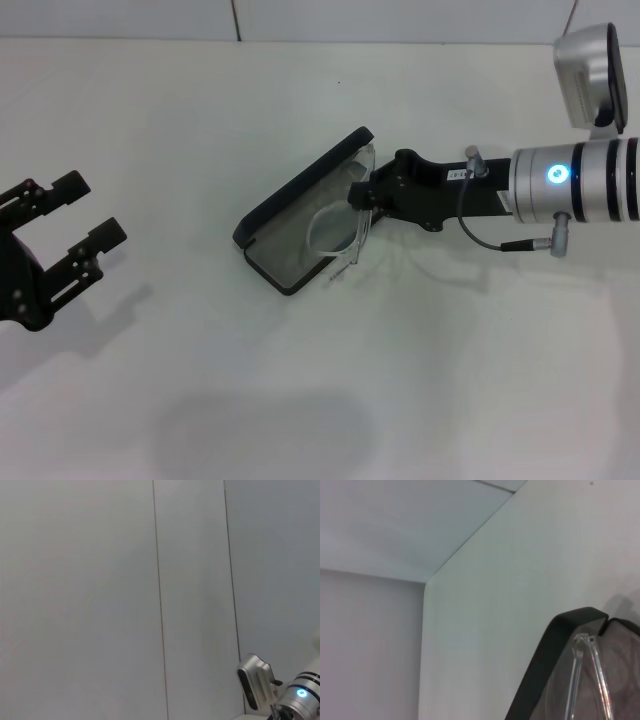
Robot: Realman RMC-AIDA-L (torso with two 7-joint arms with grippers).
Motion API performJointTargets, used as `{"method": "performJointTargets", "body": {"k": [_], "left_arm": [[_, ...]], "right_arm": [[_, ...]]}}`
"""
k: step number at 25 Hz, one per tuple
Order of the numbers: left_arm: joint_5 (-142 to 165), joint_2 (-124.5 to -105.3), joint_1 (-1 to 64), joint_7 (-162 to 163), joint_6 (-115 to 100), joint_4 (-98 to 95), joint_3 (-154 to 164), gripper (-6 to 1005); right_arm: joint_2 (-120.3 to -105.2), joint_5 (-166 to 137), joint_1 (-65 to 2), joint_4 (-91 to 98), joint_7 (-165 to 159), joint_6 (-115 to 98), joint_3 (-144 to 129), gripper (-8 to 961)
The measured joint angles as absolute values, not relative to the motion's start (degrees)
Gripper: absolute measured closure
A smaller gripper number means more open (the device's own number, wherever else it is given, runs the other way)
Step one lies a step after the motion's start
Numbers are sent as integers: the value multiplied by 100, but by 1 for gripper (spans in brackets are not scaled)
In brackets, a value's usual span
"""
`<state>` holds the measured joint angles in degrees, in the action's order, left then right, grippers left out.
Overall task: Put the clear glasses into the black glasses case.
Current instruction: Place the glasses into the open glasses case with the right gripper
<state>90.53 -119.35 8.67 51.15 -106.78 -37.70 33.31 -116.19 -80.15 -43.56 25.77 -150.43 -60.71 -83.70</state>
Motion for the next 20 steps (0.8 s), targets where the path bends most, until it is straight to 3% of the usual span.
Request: {"method": "performJointTargets", "body": {"k": [20], "left_arm": [[9050, -11918, 941, 5115, -10679, -3676, 3331, 438]], "right_arm": [[-11619, -5896, -4135, 2536, -15046, -5378, -9966, 916]]}}
